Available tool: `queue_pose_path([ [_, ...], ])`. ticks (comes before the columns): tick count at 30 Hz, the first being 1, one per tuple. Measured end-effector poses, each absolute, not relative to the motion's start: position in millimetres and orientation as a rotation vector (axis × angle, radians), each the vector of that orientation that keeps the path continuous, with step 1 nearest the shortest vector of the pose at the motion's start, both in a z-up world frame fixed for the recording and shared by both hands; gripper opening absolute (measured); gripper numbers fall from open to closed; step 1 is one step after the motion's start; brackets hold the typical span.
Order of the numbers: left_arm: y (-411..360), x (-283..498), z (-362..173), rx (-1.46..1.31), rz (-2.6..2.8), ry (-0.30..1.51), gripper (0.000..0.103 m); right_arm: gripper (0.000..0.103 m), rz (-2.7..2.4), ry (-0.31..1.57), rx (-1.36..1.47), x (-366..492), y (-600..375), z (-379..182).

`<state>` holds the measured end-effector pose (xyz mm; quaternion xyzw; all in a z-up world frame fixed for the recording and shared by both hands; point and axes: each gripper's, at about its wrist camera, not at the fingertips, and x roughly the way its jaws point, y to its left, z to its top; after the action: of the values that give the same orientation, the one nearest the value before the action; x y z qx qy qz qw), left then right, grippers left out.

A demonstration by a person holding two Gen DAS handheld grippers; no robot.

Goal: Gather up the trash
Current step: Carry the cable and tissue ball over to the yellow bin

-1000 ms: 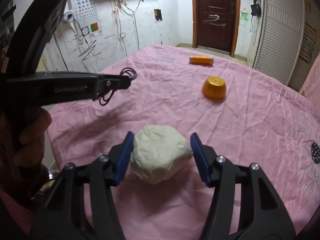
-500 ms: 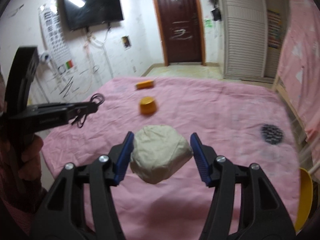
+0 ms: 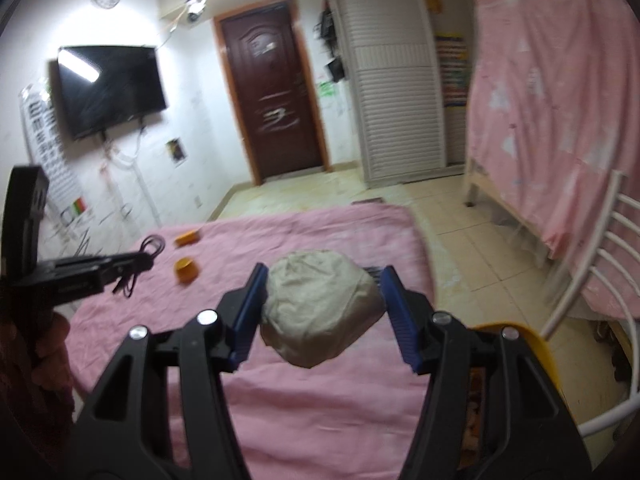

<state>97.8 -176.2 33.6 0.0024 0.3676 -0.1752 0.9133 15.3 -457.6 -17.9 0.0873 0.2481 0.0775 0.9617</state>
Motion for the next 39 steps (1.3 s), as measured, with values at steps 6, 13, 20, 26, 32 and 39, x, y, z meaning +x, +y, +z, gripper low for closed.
queue_pose_path([
  [6,-221.0,94.6,40.1,0.044,-0.426,0.749,0.011,0.056,0.07,0.445,0.253,-0.4,-509.3,-11.7],
  [13,-271.1,91.7,44.2,0.094,-0.496,0.748,0.011,0.056,0.004,0.415,0.337,-10.8,-558.2,-14.7],
  [20,-315.5,88.7,40.9,0.142,-0.559,0.762,0.011,0.056,-0.103,0.441,0.356,-10.9,-590.2,-30.6],
  [26,-345.7,89.6,34.1,0.159,-0.597,0.791,0.011,0.056,-0.191,0.499,0.358,-1.7,-607.5,-51.9],
  [32,-374.0,91.4,22.6,0.187,-0.635,0.812,0.011,0.069,-0.226,0.54,0.376,7.6,-619.2,-67.6],
  [39,-407.0,95.0,11.0,0.18,-0.7,0.841,0.011,0.072,-0.249,0.506,0.436,0.7,-635.3,-67.9],
])
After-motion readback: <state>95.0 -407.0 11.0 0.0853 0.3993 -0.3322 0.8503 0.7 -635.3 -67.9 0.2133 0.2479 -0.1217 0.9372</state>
